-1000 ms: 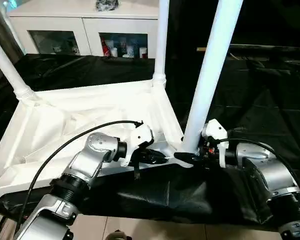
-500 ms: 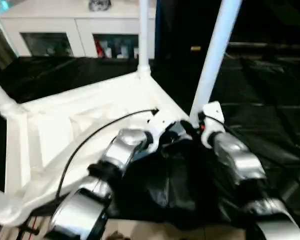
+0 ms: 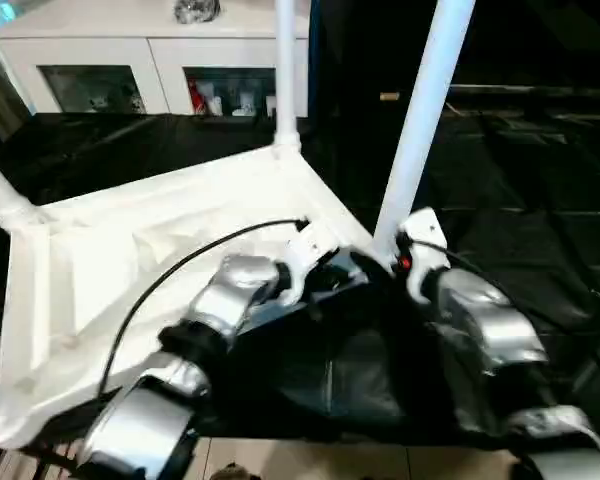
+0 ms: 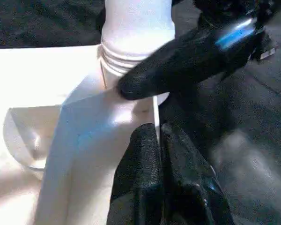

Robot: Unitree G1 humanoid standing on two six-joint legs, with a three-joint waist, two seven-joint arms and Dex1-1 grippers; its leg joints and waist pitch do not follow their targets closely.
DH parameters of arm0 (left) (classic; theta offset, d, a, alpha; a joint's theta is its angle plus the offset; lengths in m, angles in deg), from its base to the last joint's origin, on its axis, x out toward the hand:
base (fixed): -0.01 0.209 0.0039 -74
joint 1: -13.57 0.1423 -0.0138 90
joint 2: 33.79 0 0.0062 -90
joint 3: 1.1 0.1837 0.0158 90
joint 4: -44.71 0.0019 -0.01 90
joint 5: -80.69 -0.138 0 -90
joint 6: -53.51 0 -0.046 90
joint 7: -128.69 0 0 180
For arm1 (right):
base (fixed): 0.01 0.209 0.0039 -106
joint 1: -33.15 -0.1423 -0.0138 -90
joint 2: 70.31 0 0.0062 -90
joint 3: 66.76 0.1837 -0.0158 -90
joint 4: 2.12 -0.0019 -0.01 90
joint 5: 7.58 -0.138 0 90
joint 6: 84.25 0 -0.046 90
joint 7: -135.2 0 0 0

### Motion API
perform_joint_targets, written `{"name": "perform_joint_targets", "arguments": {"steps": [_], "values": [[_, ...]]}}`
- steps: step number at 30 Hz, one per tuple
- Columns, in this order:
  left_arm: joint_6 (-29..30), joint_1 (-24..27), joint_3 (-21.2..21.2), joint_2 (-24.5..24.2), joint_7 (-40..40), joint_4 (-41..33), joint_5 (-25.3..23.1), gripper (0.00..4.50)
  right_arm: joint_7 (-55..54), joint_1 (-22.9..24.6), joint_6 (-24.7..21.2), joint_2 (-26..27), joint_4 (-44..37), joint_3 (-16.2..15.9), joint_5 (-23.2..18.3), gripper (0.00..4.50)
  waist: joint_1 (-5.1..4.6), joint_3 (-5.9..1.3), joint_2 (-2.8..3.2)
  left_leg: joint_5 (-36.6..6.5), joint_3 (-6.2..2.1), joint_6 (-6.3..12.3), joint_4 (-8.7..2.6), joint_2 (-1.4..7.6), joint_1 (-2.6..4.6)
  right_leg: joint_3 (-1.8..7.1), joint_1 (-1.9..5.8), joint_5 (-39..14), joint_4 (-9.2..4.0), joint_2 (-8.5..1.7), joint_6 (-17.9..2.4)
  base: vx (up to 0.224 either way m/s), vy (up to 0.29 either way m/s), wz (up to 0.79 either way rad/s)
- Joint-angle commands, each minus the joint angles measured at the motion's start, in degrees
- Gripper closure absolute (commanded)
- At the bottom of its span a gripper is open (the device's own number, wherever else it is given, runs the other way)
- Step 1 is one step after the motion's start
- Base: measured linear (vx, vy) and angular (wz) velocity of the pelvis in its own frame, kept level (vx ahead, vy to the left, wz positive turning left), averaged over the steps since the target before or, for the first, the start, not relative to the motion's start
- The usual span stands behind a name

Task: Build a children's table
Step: Rotate leg to tighten

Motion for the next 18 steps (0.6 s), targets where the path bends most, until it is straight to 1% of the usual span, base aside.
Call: {"name": "perform_joint_targets", "arguments": {"steps": [1,2,4,5,7,8,9,10,12,14,15,16,17,18], "values": [[-2.8,0.0,0.8,-0.2,6.3,-5.7,3.7,4.50,7.7,0.9,-0.1,-1.2,-4.1,-3.3,-2.4,0.74,0.41,-4.32,-1.19,-11.5,-0.58,4.75,-3.68,2.37,0.23,3.07,3.72,-18.5,-3.89,-4.12,-9.5,0.000,0.000,0.00],[-2.5,0.7,0.9,-1.5,8.0,-6.7,4.1,4.50,10.9,1.5,0.1,-3.0,-5.3,-3.7,-2.8,0.74,0.57,-4.25,-1.04,-11.9,-0.55,4.77,-3.68,2.42,0.22,3.13,3.68,-19.4,-3.92,-4.17,-9.3,0.000,0.000,0.00],[-2.2,1.2,0.7,-2.2,9.1,-7.3,4.3,4.50,13.3,2.0,0.1,-4.3,-6.3,-4.0,-3.1,0.74,0.70,-4.22,-1.05,-12.2,-0.53,4.84,-3.69,2.48,0.29,3.10,3.57,-20.3,-4.01,-4.08,-9.0,0.000,0.000,0.00],[-1.7,1.6,0.3,-2.7,10.0,-7.9,4.5,4.50,15.3,2.4,-0.1,-5.5,-7.2,-4.4,-3.5,0.74,0.86,-4.12,-1.11,-12.6,-0.50,4.72,-3.72,2.47,0.44,3.04,3.42,-21.7,-4.25,-3.99,-8.6,0.000,0.000,0.00],[-1.4,2.0,0.2,-3.3,10.7,-8.6,4.6,4.50,17.0,2.7,-0.3,-6.6,-7.8,-4.5,-4.0,0.74,1.15,-4.08,-1.02,-13.2,-0.59,4.40,-3.78,2.61,0.54,3.09,3.30,-23.0,-4.34,-4.13,-8.2,0.000,0.000,0.00],[-1.0,2.2,0.2,-3.7,11.2,-9.2,4.9,4.50,17.5,2.7,-0.5,-6.9,-7.9,-4.4,-4.3,0.88,1.27,-4.12,-1.12,-13.5,-0.63,4.09,-3.81,2.67,0.62,3.07,3.24,-23.4,-4.37,-4.12,-8.1,0.000,0.000,0.00],[-0.9,2.3,0.2,-3.8,11.2,-9.3,5.0,4.50,17.6,2.7,-0.5,-6.9,-8.0,-4.4,-4.3,0.98,1.37,-4.11,-1.08,-13.5,-0.68,3.86,-3.84,2.70,0.57,3.12,3.22,-23.2,-4.32,-4.20,-8.2,0.000,0.000,0.00],[-0.7,2.4,0.2,-3.9,11.5,-9.5,5.1,4.50,17.7,2.6,-0.6,-7.0,-8.0,-4.4,-4.5,0.98,1.38,-4.09,-1.10,-13.5,-0.62,3.82,-3.83,2.62,0.59,3.13,3.15,-23.3,-4.40,-4.12,-8.1,0.000,0.000,0.00],[-0.4,2.6,0.2,-4.2,11.7,-10.1,5.3,4.50,18.1,2.7,-0.7,-7.2,-8.1,-4.3,-4.7,1.18,1.53,-4.17,-1.16,-13.2,-0.63,3.64,-3.81,2.62,0.63,3.14,3.18,-22.8,-4.29,-4.15,-8.3,0.000,0.000,0.00],[0.5,3.2,0.3,-4.8,12.6,-11.4,5.6,4.50,19.0,2.8,-1.2,-7.3,-8.7,-4.3,-5.1,1.38,1.64,-4.24,-1.25,-12.2,-0.63,3.77,-3.77,2.59,0.45,3.20,3.31,-21.7,-4.02,-4.16,-8.4,0.000,0.000,0.00],[0.5,3.2,0.3,-4.8,12.6,-11.4,5.6,4.50,19.0,2.8,-1.2,-7.3,-8.7,-4.3,-5.1,1.50,1.62,-4.29,-1.21,-11.7,-0.63,3.93,-3.73,2.58,0.38,3.18,3.31,-21.3,-3.94,-4.16,-8.5,0.000,0.000,0.00],[0.7,3.4,0.2,-4.8,13.1,-11.7,5.6,4.50,19.4,3.1,-1.6,-7.1,-9.3,-4.5,-5.3,1.50,1.64,-4.29,-1.17,-11.7,-0.57,4.02,-3.69,2.53,0.44,3.17,3.23,-21.2,-4.00,-4.10,-8.6,0.000,0.000,0.00],[0.8,3.4,0.2,-4.8,13.2,-11.7,5.6,4.50,19.5,3.3,-1.7,-7.0,-9.5,-4.6,-5.3,1.69,1.66,-4.29,-1.19,-11.4,-0.61,4.08,-3.70,2.53,0.33,3.16,3.33,-21.0,-3.95,-4.09,-8.5,0.000,0.000,0.00],[0.9,3.5,0.2,-4.8,13.3,-11.8,5.5,4.50,19.5,3.4,-1.8,-7.0,-9.7,-4.7,-5.4,1.74,1.66,-4.26,-1.19,-11.4,-0.59,4.09,-3.70,2.52,0.32,3.17,3.29,-21.1,-3.99,-4.08,-8.4,0.000,0.000,0.00]]}}
